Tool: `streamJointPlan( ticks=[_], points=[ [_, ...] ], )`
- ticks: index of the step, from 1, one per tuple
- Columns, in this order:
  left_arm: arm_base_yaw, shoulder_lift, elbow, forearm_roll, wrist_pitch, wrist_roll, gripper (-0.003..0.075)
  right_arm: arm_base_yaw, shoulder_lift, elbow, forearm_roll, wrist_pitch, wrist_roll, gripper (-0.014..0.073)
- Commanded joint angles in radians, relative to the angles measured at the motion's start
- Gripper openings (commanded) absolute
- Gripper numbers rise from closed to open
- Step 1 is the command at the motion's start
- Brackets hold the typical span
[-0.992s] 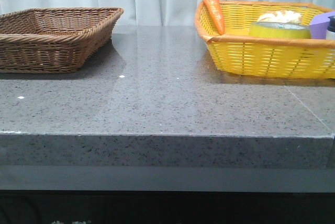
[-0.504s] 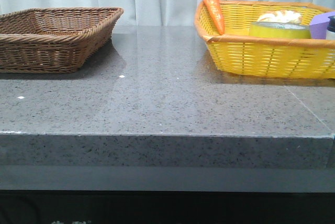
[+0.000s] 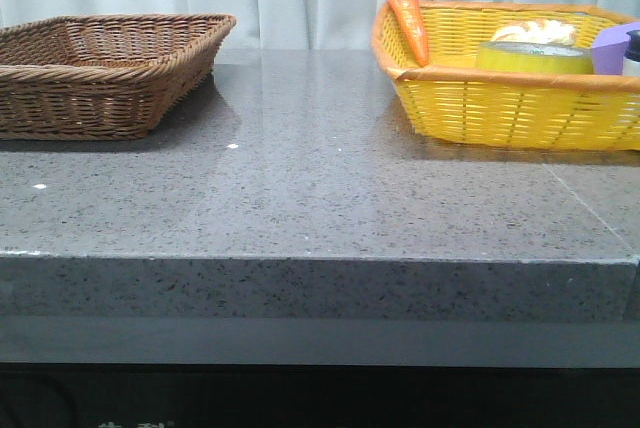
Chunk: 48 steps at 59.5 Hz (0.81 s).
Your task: Transfer tape with both arms
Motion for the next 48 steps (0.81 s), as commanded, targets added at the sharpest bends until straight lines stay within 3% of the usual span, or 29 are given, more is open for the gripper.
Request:
streamJointPlan(
  ticks=[1,24,33,39,48],
  points=[
    [0.001,-0.017,0.038,-0.007,-0.087,-0.003,-0.0020,0.002,-0.026,-0.025,-0.007,-0.086,-0.002,-0.0090],
    [0.001,-0.017,0.038,-0.009,-0.098,-0.003,-0.0020,0.002,-0.026,-0.025,0.008,-0.121,-0.001,-0.0090],
    [0.001,-0.017,0.026,-0.137,-0.221,-0.004,-0.0020,0.002,-0.026,-0.042,0.036,-0.217,-0.001,-0.0090],
    [0.001,-0.017,-0.011,-0.139,-0.296,-0.004,-0.0020,0.002,-0.026,-0.105,0.050,-0.176,-0.001,-0.0089],
    [0.001,0.016,-0.159,-0.072,-0.235,-0.004,-0.0020,0.002,0.015,-0.284,0.097,-0.026,0.000,-0.0089]
  ],
)
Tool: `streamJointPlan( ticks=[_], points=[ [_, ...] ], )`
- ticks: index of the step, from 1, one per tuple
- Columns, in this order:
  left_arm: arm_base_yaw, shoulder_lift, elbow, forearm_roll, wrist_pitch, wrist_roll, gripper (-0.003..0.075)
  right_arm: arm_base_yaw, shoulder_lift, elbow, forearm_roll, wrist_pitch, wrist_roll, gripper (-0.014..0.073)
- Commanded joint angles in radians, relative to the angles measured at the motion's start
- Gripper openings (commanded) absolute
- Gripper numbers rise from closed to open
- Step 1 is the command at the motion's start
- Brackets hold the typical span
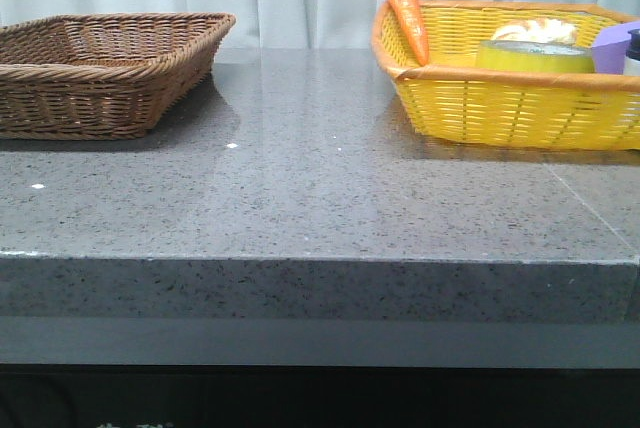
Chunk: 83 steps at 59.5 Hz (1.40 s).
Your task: Transfer tape with both arms
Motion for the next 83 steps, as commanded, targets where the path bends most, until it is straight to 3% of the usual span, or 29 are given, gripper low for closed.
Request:
streamJointPlan(
  ticks=[1,6,13,24,34,40,46,47,50,52,66,83],
  points=[
    [0.001,0.029,-0.125,0.065,-0.041,-0.004,-0.0020,0.002,0.029,-0.151,0.024,0.014,0.000,-0.0089],
    [0.001,0.121,-0.264,0.162,0.066,-0.004,-0.0020,0.002,0.116,-0.263,0.024,0.054,0.000,-0.0089],
    [0.001,0.275,-0.389,0.175,0.124,-0.004,-0.0020,0.002,0.240,-0.386,0.024,0.083,0.000,-0.0089],
    [0.001,0.472,-0.469,0.175,0.122,-0.004,-0.0020,0.002,0.387,-0.492,0.024,0.112,0.000,-0.0089],
    [0.001,0.521,-0.471,0.175,0.079,-0.004,0.0012,0.002,0.410,-0.493,0.024,0.088,0.000,-0.0078],
    [0.001,0.521,-0.471,0.175,0.075,-0.004,0.0202,0.002,0.409,-0.493,0.024,0.087,0.000,0.0075],
    [0.001,0.521,-0.471,0.175,0.075,-0.004,0.0507,0.002,0.409,-0.493,0.024,0.088,0.000,0.0381],
    [0.001,0.521,-0.471,0.175,0.075,-0.004,0.0575,0.002,0.409,-0.493,0.024,0.087,0.000,0.0466],
    [0.001,0.521,-0.471,0.175,0.075,-0.004,0.0660,0.002,0.410,-0.493,0.024,0.086,0.000,0.0611],
    [0.001,0.521,-0.471,0.175,0.075,-0.004,0.0699,0.002,0.411,-0.493,0.023,0.082,-0.002,0.0645],
    [0.001,0.521,-0.471,0.175,0.077,-0.004,0.0640,0.002,0.455,-0.501,0.023,-0.076,-0.002,0.0621],
    [0.001,0.521,-0.469,0.175,0.077,-0.004,0.0598,0.002,0.838,-0.760,0.019,0.136,-0.002,0.0621]
  ],
)
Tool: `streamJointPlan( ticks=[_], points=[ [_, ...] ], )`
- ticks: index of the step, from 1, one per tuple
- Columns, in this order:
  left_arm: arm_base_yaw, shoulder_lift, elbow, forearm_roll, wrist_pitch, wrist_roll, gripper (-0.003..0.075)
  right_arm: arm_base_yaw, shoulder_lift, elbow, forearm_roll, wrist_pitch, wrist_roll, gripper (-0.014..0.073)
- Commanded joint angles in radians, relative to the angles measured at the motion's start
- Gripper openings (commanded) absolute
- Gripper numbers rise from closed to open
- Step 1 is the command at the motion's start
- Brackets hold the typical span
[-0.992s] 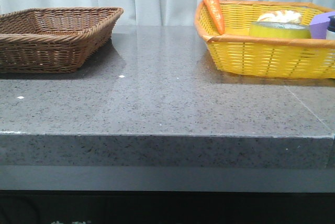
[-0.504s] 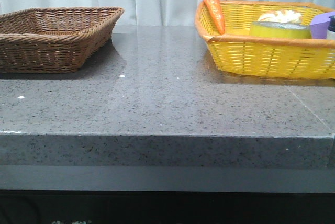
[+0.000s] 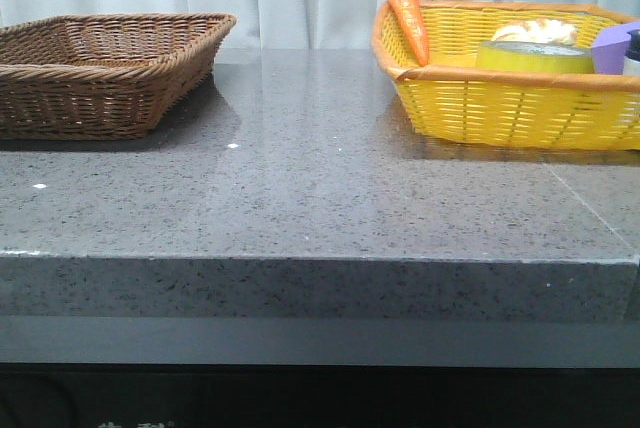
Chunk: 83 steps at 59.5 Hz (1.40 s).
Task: Transfer tape with both arms
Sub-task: 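Reach the right gripper into the yellow basket and grasp the tape roll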
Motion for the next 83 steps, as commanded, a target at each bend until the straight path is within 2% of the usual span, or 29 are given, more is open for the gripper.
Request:
streamJointPlan(
  ticks=[1,7,22,37,46,53,74,78,83],
  points=[
    [0.001,0.009,-0.035,0.003,-0.085,-0.004,0.0598,0.002,0.128,-0.137,0.001,0.018,-0.002,0.0621],
    [0.001,0.009,-0.035,0.003,-0.085,-0.004,0.0598,0.002,0.284,-0.253,-0.033,0.086,-0.028,0.0621],
    [0.001,0.009,-0.035,0.003,-0.085,-0.004,0.0598,0.007,0.603,-0.486,-0.048,0.145,-0.077,0.0621],
    [0.001,0.009,-0.035,0.003,-0.085,-0.004,0.0598,0.131,0.851,-0.719,-0.048,0.301,-0.129,0.0621],
    [0.001,0.009,-0.035,0.003,-0.085,-0.004,0.0598,0.162,0.966,-0.816,-0.043,0.385,-0.123,0.0621],
    [0.001,0.009,-0.035,0.003,-0.085,-0.004,0.0598,0.162,1.026,-0.852,-0.036,0.411,-0.111,0.0621],
    [0.001,0.009,-0.035,0.003,-0.085,-0.004,0.0598,0.160,1.114,-0.854,-0.037,0.367,-0.104,0.0614],
    [0.001,0.009,-0.035,0.003,-0.085,-0.004,0.0598,0.160,1.118,-0.854,-0.037,0.360,-0.104,0.0570],
    [0.001,0.009,-0.035,0.003,-0.085,-0.004,0.0598,0.160,1.120,-0.854,-0.037,0.359,-0.104,0.0460]
  ],
)
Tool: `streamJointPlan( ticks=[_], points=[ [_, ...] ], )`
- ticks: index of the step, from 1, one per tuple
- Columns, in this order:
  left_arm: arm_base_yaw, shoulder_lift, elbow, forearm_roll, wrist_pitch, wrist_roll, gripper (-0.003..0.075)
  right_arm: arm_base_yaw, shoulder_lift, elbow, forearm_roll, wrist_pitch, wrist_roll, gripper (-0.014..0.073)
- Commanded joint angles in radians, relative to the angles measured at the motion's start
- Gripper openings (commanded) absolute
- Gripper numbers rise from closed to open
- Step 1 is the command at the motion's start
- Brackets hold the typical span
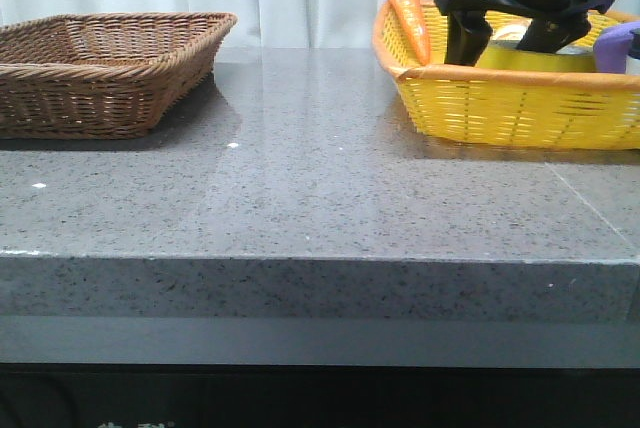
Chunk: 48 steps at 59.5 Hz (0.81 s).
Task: Transfer tape with both arms
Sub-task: 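Reach the right gripper into the yellow basket and grasp the tape roll, then lift the tape roll and carry it toward the brown basket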
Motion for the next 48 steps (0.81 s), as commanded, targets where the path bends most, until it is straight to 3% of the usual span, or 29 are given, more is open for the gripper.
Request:
streamJointPlan(
  ticks=[1,8,19,25,48],
  points=[
    [0.001,0.009,-0.035,0.003,-0.083,-0.004,0.0598,-0.003,-0.052,-0.034,0.005,-0.057,0.001,0.0437],
    [0.001,0.009,-0.035,0.003,-0.083,-0.004,0.0598,-0.003,-0.052,-0.034,0.005,-0.069,0.000,0.0238],
    [0.001,0.009,-0.035,0.003,-0.083,-0.004,0.0598,-0.003,-0.054,-0.034,0.005,-0.078,-0.006,0.0034],
    [0.001,0.009,-0.035,0.003,-0.083,-0.004,0.0598,-0.003,-0.068,-0.034,0.005,-0.079,-0.026,-0.0007],
    [0.001,0.009,-0.035,0.003,-0.083,-0.004,0.0598,0.001,-0.263,-0.034,0.006,-0.085,-0.027,-0.0007]
  ],
)
